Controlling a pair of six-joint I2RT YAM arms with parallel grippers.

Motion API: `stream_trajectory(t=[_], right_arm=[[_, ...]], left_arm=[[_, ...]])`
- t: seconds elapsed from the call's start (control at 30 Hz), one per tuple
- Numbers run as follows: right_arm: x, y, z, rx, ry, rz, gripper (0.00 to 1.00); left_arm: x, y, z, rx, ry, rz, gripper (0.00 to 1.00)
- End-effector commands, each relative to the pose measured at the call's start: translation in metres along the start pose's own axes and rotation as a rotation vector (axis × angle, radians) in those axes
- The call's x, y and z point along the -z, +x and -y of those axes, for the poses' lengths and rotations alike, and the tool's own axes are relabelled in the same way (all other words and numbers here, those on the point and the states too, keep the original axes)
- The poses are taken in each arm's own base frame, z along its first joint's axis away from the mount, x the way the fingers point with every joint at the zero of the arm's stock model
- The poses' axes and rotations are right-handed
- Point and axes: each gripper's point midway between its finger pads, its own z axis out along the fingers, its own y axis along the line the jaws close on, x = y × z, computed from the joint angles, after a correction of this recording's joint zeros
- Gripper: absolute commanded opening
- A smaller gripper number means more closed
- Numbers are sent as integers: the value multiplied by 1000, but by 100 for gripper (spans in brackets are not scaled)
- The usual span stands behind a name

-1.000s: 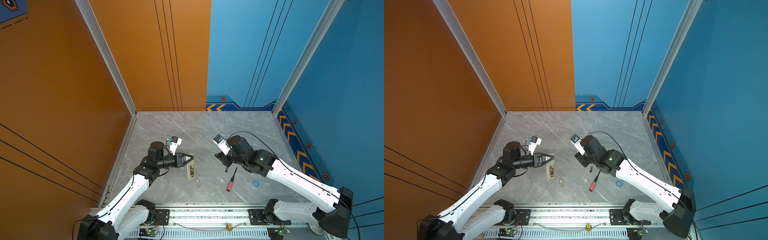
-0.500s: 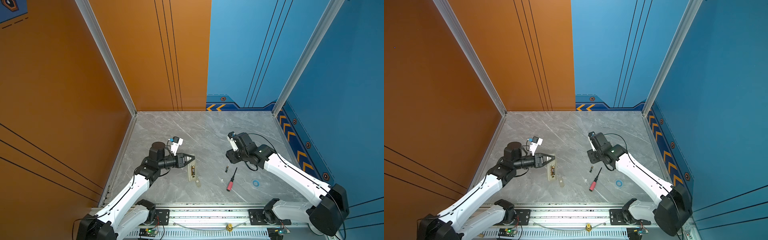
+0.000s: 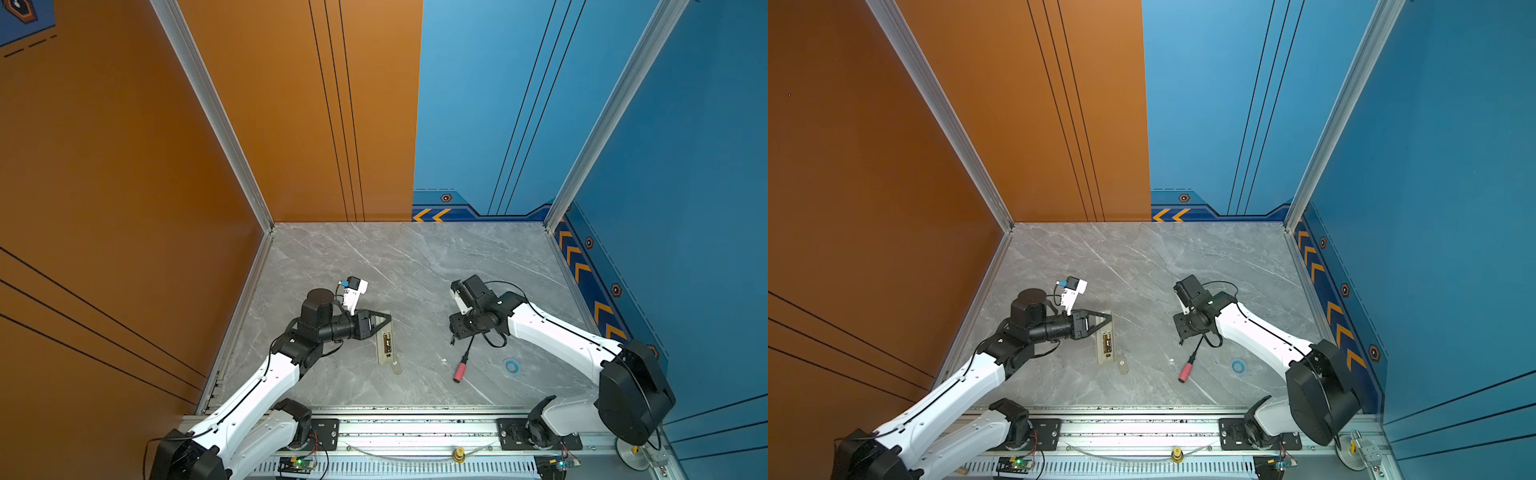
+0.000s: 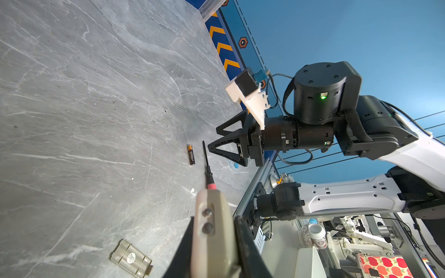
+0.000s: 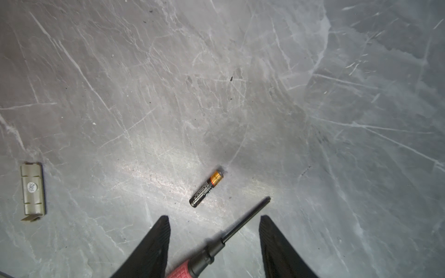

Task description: Load the batteries into the remote control

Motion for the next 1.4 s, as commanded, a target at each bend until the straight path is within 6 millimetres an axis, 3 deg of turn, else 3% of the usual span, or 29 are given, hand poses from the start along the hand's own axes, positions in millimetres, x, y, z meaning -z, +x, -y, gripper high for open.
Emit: stream_trajectory(t=[0.0, 0.67, 1.13, 1.37], right_arm=[[-13, 4, 0, -19, -6, -22, 55], [-59, 16, -5, -17, -34, -151, 44], [-66, 21, -19, 45, -58, -214, 21], [-64, 24, -37, 209, -46, -262, 10]], left_arm=[[-2, -3, 1, -14, 8, 23, 0], [-1, -4, 1, -11, 12, 40, 0], [3, -12, -2, 14, 26, 65, 0], [5, -13, -3, 23, 27, 73, 0]])
